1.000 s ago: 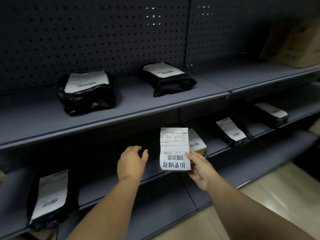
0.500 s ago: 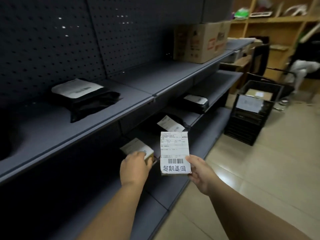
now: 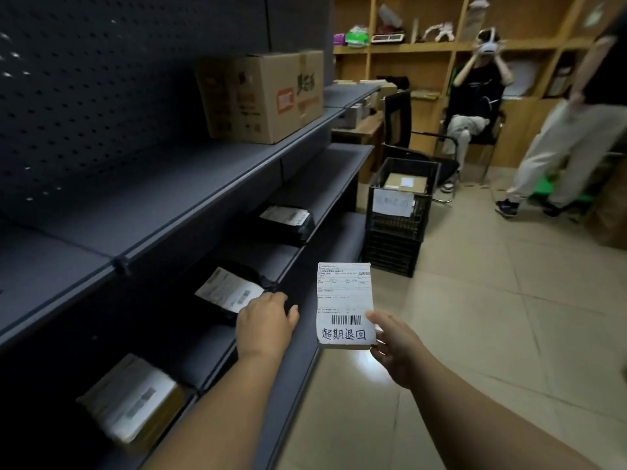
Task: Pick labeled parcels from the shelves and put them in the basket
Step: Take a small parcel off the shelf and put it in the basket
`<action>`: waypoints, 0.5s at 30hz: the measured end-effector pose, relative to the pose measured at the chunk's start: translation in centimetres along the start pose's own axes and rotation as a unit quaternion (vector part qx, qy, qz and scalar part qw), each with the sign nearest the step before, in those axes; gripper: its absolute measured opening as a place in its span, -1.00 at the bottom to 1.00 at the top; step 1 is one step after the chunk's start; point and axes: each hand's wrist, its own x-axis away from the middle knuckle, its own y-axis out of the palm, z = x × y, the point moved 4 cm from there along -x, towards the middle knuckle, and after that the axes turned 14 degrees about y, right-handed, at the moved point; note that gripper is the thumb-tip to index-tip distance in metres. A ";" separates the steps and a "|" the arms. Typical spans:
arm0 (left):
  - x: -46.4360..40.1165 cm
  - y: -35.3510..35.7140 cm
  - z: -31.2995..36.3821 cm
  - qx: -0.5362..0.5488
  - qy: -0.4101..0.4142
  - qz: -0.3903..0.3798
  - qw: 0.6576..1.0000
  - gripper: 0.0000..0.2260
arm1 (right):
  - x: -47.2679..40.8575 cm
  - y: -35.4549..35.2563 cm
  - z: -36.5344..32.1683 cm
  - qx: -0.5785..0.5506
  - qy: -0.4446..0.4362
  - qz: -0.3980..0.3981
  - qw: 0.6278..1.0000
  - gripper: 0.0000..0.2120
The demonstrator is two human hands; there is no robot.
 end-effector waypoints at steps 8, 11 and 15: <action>-12.3 5.9 8.7 0.024 0.037 -0.018 0.999 -0.71 | -5.9 -9.1 -10.1 -0.021 -0.016 0.047 0.999 -0.78; -15.8 7.8 11.7 0.025 0.053 -0.018 0.998 -0.71 | -7.5 -11.9 -12.9 -0.025 -0.018 0.060 0.998 -0.85; -19.8 9.8 14.6 0.017 0.068 -0.034 0.997 -0.70 | -9.4 -14.8 -16.0 -0.040 -0.020 0.075 0.996 -0.87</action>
